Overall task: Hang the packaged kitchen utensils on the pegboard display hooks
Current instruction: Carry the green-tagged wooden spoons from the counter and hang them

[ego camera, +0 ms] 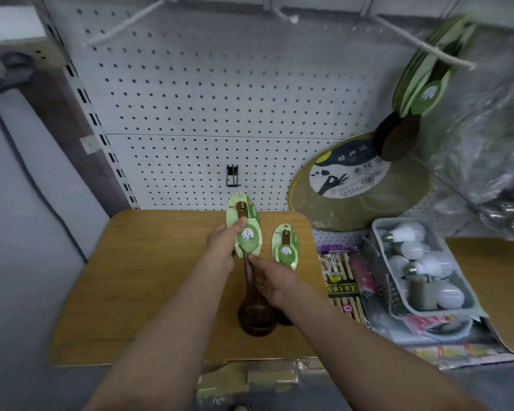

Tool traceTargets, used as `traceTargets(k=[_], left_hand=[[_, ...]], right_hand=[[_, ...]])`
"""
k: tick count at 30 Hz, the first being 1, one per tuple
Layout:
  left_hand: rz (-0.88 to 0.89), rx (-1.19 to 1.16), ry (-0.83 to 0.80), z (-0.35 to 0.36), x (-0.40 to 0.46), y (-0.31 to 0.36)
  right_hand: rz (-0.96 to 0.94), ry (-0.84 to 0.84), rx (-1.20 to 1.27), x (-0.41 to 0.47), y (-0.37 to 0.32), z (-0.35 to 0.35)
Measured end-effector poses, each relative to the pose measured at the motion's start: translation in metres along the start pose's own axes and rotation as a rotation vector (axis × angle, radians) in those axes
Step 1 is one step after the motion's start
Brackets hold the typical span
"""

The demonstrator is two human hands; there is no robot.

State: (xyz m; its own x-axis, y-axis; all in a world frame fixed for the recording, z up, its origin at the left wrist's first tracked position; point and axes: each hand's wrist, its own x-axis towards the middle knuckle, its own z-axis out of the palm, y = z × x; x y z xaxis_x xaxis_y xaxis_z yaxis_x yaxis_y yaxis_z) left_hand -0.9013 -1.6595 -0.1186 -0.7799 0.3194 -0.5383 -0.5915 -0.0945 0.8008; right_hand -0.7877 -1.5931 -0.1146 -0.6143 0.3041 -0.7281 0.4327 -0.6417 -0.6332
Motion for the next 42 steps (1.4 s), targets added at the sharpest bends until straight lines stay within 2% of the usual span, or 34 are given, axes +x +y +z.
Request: traceTargets(k=[5, 12, 18, 22, 34, 42], left_hand=[[0.058, 0.033, -0.036, 0.066, -0.057, -0.023], [0.116, 0.079, -0.133, 0.189, -0.15, -0.09], [0.094, 0.074, -0.23, 0.293, -0.214, -0.173], [0.025, 0.044, -0.306, 0.356, -0.252, -0.215], [-0.043, 0.165, -0.52, 0.546, -0.288, -0.289], [-0.134, 0.207, -0.72, 0.718, -0.289, -0.341]], right_hand=[[-0.067, -0.025, 0.021, -0.045, -0.005, -0.072], [-0.2, 0.024, 0.127, -0.112, -0.001, -0.222], [-0.242, 0.079, 0.186, -0.17, 0.011, -0.356], [-0.28, 0.172, 0.25, -0.202, 0.013, -0.43], [-0.39, 0.32, 0.397, -0.228, -0.023, -0.603], [-0.483, 0.537, 0.485, -0.231, -0.092, -0.738]])
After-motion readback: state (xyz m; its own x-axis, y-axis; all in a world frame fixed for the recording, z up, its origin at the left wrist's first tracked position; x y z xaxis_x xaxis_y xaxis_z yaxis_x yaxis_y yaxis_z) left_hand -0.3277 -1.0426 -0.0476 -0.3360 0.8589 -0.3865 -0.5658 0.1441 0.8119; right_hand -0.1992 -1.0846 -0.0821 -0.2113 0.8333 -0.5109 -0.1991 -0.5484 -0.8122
